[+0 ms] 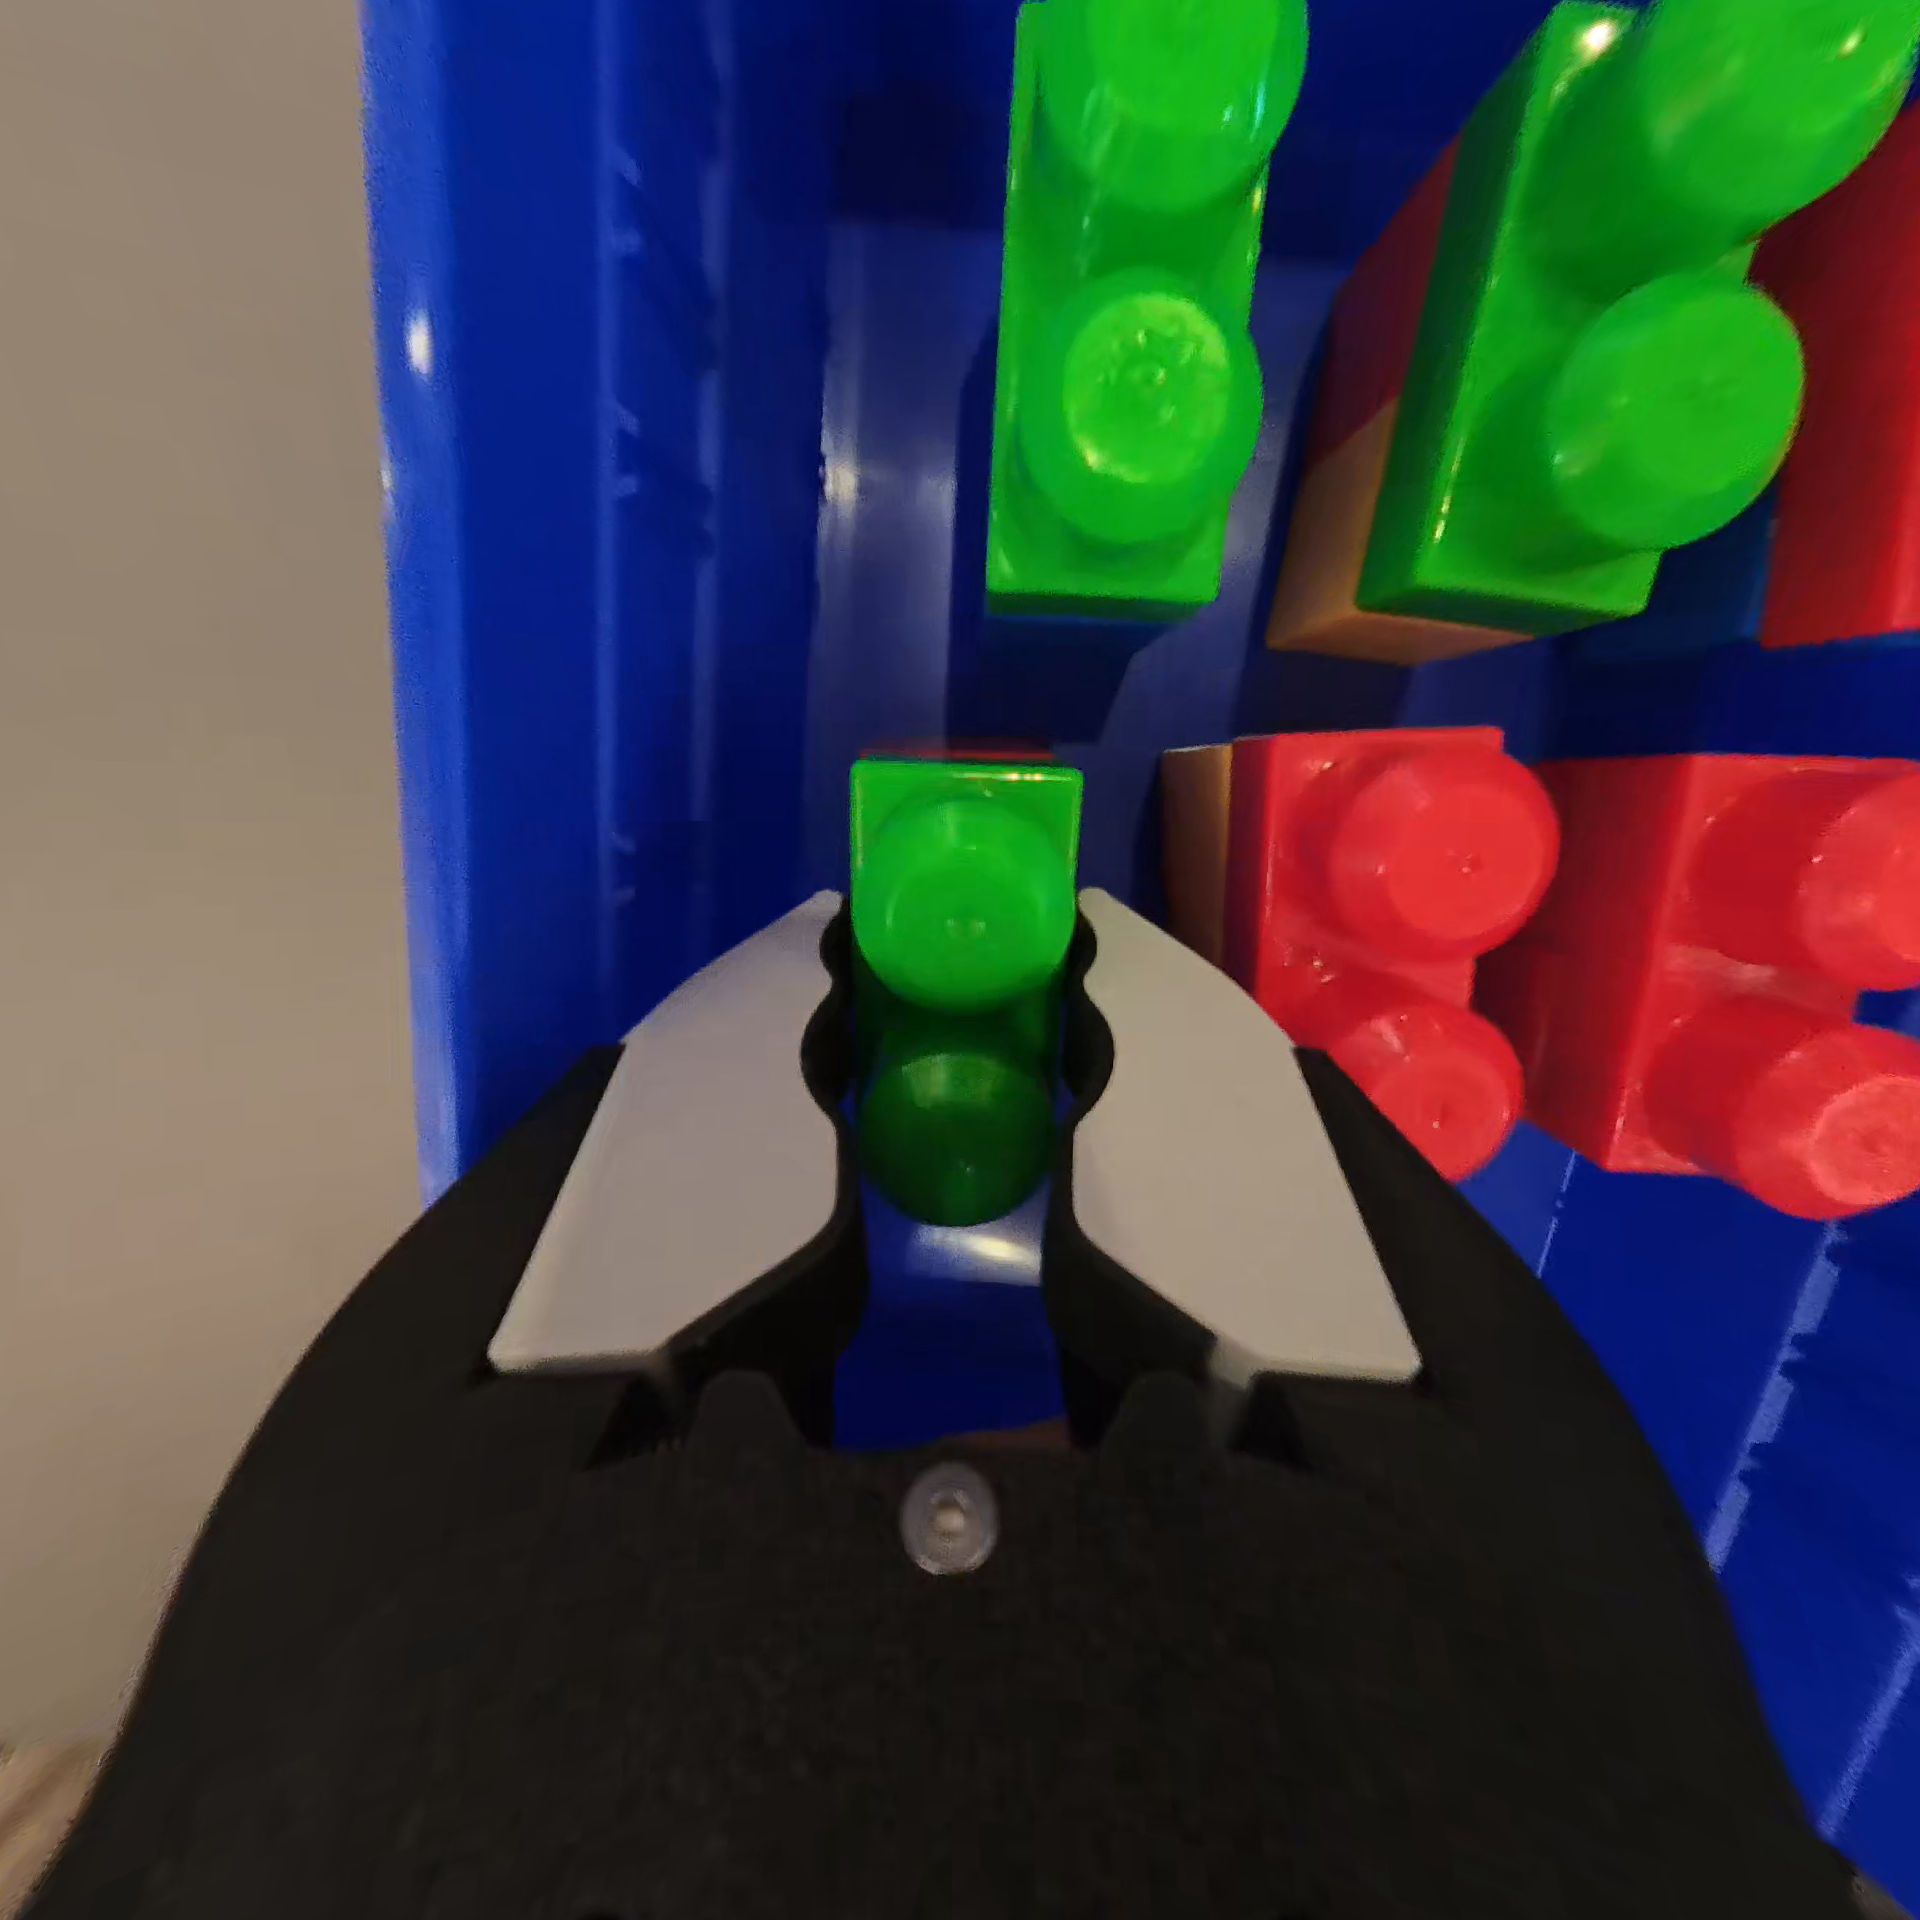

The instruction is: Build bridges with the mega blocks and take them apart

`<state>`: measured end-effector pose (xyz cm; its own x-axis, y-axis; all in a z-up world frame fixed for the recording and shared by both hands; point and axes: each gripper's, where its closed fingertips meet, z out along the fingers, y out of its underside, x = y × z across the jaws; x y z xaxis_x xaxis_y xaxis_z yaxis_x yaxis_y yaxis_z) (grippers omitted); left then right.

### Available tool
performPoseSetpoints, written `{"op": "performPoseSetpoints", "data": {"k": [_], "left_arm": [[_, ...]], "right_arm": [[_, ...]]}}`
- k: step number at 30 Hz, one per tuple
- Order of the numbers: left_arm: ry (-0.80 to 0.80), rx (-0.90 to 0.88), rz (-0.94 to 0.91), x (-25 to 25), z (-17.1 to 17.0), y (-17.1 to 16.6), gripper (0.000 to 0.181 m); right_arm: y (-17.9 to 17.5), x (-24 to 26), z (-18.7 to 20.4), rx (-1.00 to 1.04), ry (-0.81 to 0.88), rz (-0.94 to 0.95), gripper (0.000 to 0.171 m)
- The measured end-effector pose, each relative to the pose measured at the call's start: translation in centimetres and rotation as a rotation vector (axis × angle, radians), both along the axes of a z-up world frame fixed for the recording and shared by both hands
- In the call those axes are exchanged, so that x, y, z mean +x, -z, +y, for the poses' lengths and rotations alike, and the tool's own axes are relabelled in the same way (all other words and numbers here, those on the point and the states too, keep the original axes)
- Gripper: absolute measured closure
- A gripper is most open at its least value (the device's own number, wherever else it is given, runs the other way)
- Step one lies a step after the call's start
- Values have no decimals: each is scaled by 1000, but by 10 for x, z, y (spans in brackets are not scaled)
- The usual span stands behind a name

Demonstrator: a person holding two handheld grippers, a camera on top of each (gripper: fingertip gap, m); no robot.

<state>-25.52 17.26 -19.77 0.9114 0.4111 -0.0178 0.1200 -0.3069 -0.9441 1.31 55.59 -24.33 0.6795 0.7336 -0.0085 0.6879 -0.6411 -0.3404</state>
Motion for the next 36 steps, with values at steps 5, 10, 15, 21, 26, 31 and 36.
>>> {"op": "performPoseSetpoints", "data": {"k": [5,10,15,21,26,31,36], "left_arm": [[-3,-5,-5,-3,0,2,90],[7,-11,1,0,1,3,91],[16,-12,8,2,2,3,91],[1,1,31,0,1,-2,91],[-27,48,51,-2,-1,-9,92],[-34,70,53,0,-2,-15,94],[-33,42,44,2,-3,-10,94]], "right_arm": [[1,2,5,20,5,-64,134],[-12,-3,10,59,3,24,112],[-88,-2,3,242,-29,206,105],[-197,-17,-75,742,-200,554,105],[-160,-40,-149,737,-215,790,96],[-92,-74,-205,614,-230,893,89],[-71,-91,-222,595,-269,872,89]]}}
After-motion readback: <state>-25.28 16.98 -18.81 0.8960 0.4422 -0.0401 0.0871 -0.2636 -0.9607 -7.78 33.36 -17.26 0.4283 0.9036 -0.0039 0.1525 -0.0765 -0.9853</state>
